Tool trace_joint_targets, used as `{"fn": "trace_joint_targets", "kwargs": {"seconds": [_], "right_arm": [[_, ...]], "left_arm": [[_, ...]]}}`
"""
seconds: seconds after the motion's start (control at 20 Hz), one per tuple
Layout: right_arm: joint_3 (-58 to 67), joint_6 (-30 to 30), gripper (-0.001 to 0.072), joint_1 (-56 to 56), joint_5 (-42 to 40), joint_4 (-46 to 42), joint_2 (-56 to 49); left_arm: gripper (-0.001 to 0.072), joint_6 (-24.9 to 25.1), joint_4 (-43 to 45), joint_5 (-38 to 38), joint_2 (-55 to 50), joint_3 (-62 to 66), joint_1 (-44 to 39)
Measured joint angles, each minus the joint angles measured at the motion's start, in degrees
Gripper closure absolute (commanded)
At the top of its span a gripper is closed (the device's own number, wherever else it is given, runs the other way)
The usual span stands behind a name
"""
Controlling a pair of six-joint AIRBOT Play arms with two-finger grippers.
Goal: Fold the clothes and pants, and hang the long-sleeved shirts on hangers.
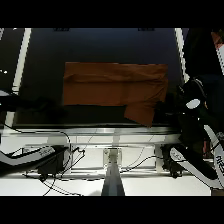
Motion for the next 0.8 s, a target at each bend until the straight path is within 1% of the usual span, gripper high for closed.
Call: {"fn": "trace_joint_targets", "kwargs": {"seconds": [0.15,0.35,0.4,0.45,0.5,0.55,0.65,0.8], "right_arm": [[0.0,0.0,0.0697,0.0,-0.1,0.0,0.0],[0.0,-0.1,0.0697,0.0,-0.4,0.0,0.0],[0.0,-0.1,0.0696,0.0,-0.4,0.0,0.0],[0.0,-0.1,0.0697,0.0,-0.4,0.0,0.0],[0.0,-0.2,0.0697,0.0,-0.4,0.0,0.0],[0.1,-0.5,0.0697,0.0,-0.3,0.0,0.0],[0.9,-1.1,0.0697,0.0,1.1,0.0,0.0],[4.7,-2.2,0.0697,0.0,5.8,0.0,0.1]], "left_arm": [[0.0272,4.3,-7.0,3.4,-1.3,-3.1,-0.6],[0.0280,6.6,-12.6,5.7,-4.6,-4.5,-3.3],[0.0361,6.8,-13.6,6.6,-5.2,-4.6,-4.0],[0.0537,7.0,-14.6,8.3,-5.7,-4.7,-4.6],[0.0676,7.3,-15.8,10.6,-6.2,-4.7,-5.1],[0.0693,7.6,-16.9,12.1,-6.5,-4.5,-5.3],[0.0694,9.2,-19.6,12.9,-6.8,-3.4,-5.7],[0.0695,11.9,-23.2,6.2,-6.2,0.1,-5.9]]}}
